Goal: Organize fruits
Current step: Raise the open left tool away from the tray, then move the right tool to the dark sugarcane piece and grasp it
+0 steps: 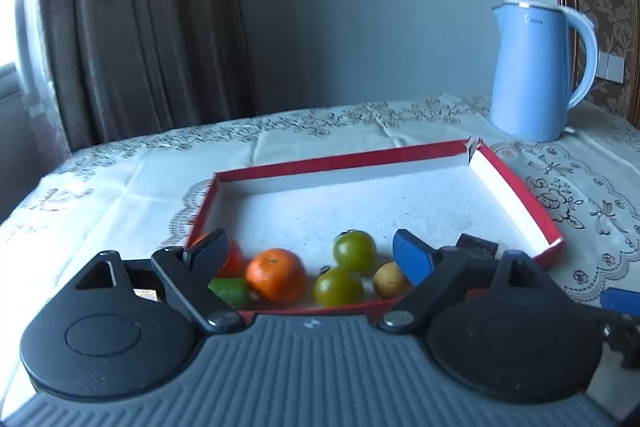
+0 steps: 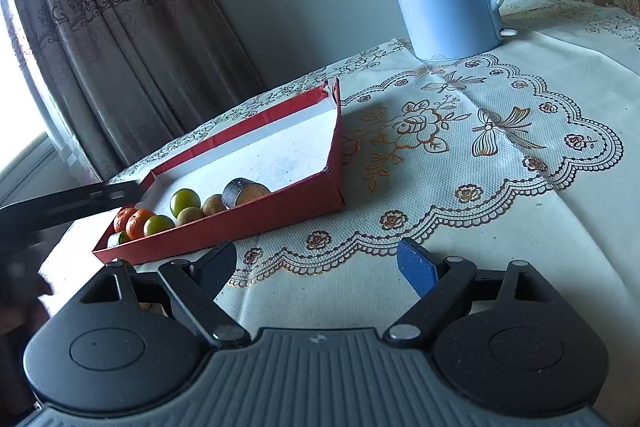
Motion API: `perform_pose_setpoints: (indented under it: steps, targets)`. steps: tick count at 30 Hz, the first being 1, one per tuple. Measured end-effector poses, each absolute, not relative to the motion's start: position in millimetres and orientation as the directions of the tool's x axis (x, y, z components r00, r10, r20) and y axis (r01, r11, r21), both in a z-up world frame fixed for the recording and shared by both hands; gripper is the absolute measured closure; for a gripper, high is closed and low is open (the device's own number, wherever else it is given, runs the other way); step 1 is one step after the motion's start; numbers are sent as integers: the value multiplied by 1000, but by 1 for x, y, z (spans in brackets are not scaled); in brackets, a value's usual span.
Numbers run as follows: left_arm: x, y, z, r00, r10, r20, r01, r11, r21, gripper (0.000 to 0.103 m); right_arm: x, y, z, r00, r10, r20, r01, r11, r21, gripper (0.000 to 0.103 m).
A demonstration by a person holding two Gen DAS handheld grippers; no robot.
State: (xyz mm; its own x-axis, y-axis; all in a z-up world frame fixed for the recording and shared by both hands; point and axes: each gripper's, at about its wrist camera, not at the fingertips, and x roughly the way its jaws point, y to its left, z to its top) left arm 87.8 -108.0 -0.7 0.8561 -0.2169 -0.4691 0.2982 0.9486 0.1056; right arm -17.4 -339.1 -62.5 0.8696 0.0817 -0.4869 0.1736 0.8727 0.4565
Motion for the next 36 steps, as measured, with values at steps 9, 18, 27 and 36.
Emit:
perform_pose_setpoints:
  steps: [9,18,27,36]
  targets:
    - [32,-25,-20,867,-104,-487,166,982,86,0,-17,-338,-62,867,77,-492,174,878,446,15]
    - [33,-7,-45,832,-20,-555,125,981,152,0,-16,-327,-59,864,110,-491,116,906,407,14]
    - [41,-12,-58,803,3,-596,132,974,183,0,-11,-275,-47,841,222,-494,-95,958,269,14]
    - [51,1,-60,776,-41,-630,127,988,93,0,6,-212,-27,822,318,-473,-312,946,94,14]
